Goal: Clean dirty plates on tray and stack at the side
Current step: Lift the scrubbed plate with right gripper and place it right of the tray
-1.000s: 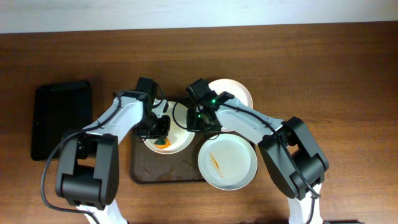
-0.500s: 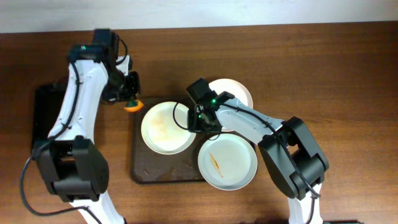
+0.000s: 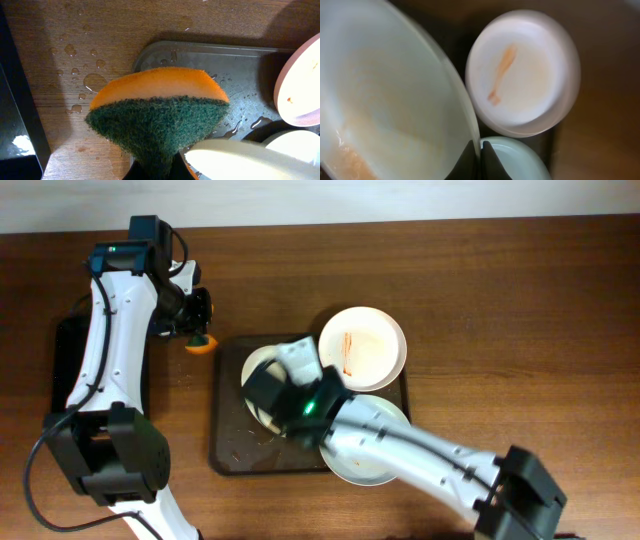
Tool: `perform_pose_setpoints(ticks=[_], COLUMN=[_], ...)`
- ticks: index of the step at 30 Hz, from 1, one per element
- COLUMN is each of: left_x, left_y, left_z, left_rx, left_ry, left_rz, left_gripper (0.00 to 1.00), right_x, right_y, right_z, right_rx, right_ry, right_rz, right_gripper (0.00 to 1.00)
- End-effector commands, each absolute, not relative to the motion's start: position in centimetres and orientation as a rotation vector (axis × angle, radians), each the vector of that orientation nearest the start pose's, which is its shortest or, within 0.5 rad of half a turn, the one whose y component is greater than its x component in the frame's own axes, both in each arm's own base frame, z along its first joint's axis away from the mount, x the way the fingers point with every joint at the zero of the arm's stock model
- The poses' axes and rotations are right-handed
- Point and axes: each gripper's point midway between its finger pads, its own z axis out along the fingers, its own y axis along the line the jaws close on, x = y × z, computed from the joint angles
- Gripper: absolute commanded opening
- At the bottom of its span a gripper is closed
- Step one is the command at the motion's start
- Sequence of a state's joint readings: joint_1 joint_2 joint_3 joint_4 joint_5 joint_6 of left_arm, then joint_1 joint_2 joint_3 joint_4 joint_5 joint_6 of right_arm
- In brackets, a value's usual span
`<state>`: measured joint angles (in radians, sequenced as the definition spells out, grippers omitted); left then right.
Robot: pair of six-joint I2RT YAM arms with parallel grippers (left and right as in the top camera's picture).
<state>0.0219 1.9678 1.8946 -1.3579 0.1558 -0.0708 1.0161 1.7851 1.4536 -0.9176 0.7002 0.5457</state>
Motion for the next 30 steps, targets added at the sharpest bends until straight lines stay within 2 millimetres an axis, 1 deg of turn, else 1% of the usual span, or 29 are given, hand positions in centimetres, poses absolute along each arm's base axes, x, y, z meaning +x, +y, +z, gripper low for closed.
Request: perform_pose_setpoints(ticks=[1, 3, 4, 7, 9, 10, 12, 14, 15, 16, 17, 18, 19, 20, 21, 22, 23, 24, 25, 26, 27, 28, 30], left_x=[40.9, 40.9, 40.9, 40.9, 40.9, 40.9, 40.9, 40.9, 41.0, 41.0, 41.0, 41.0, 41.0, 41.0, 41.0, 41.0, 41.0, 41.0, 41.0, 41.1, 41.2, 41.2, 41.2], left_y=[-1.7, -1.7, -1.7, -1.7, -1.7, -1.7, -1.7, -1.7, -1.7, -1.7, -1.7, -1.7, -1.7, -1.7, -1.7, -1.7, -1.7, -1.7, -1.7, -1.7, -1.7, -1.7, -1.7], left_z=[16.5, 16.5, 16.5, 16.5, 16.5, 16.5, 16.5, 16.5, 16.5, 16.5, 16.5, 16.5, 16.5, 16.5, 16.5, 16.5, 16.5, 16.5, 16.5, 16.5, 16.5, 16.5, 16.5], left_rx=[-0.092, -0.091, -0.091, -0.091, -0.091, -0.091, -0.090, -0.090, -0.089, -0.090, -0.090, -0.090, -0.090, -0.090, -0.090, -0.090, -0.090, -0.090, -0.090, -0.089, -0.089, -0.089, -0.088], left_ry=[2.968, 2.969, 2.968, 2.968, 2.968, 2.968, 2.969, 2.967, 2.965, 2.965, 2.965, 2.965, 2.965, 2.965, 2.965, 2.964, 2.965, 2.965, 2.962, 2.959, 2.957, 2.956, 2.954], left_rz=[-0.230, -0.230, -0.230, -0.230, -0.230, -0.230, -0.231, -0.230, -0.230, -0.230, -0.230, -0.230, -0.231, -0.231, -0.231, -0.231, -0.231, -0.231, -0.231, -0.230, -0.230, -0.230, -0.230], left_gripper=[0.00, 0.00, 0.00, 0.00, 0.00, 0.00, 0.00, 0.00, 0.00, 0.00, 0.00, 0.00, 0.00, 0.00, 0.00, 0.00, 0.00, 0.00, 0.00, 0.00, 0.00, 0.00, 0.00], right_x=[29.6, 28.1, 27.6, 27.4, 27.3, 27.3, 27.5, 28.3, 29.0, 29.4, 30.4, 30.8, 31.5, 31.9, 32.4, 32.6, 32.6, 32.3, 31.9, 31.0, 30.5, 29.6, 27.9], right_y=[27.8, 28.7, 29.1, 29.1, 29.7, 29.8, 29.2, 27.4, 25.6, 24.2, 21.7, 19.9, 17.1, 15.0, 12.3, 9.1, 6.4, 3.5, 0.7, -2.3, -3.6, -5.1, -7.2], right_z=[22.0, 23.9, 24.5, 24.2, 22.5, 21.3, 20.0, 20.0, 20.4, 20.6, 20.9, 20.9, 20.5, 20.2, 19.6, 18.7, 17.8, 16.5, 15.3, 13.3, 12.2, 10.5, 7.2], right_rx=[-0.370, -0.380, -0.384, -0.402, -0.437, -0.429, -0.393, -0.318, -0.255, -0.218, -0.149, -0.070, 0.059, 0.131, 0.191, 0.274, 0.349, 0.439, 0.527, 0.632, 0.698, 0.774, 0.902], right_ry=[1.976, 1.854, 1.818, 1.831, 1.925, 2.008, 2.184, 2.369, 2.451, 2.496, 2.565, 2.625, 2.692, 2.733, 2.769, 2.797, 2.818, 2.842, 2.861, 2.877, 2.879, 2.880, 2.867], right_rz=[-0.589, -0.629, -0.636, -0.633, -0.566, -0.500, -0.346, -0.148, -0.066, -0.020, 0.056, 0.125, 0.185, 0.208, 0.210, 0.177, 0.137, 0.103, 0.084, 0.084, 0.077, 0.076, 0.091], right_gripper=[0.04, 0.04, 0.04, 0.04, 0.04, 0.04, 0.04, 0.04, 0.04, 0.04, 0.04, 0.04, 0.04, 0.04, 0.04, 0.04, 0.04, 0.04, 0.04, 0.04, 0.04, 0.04, 0.04])
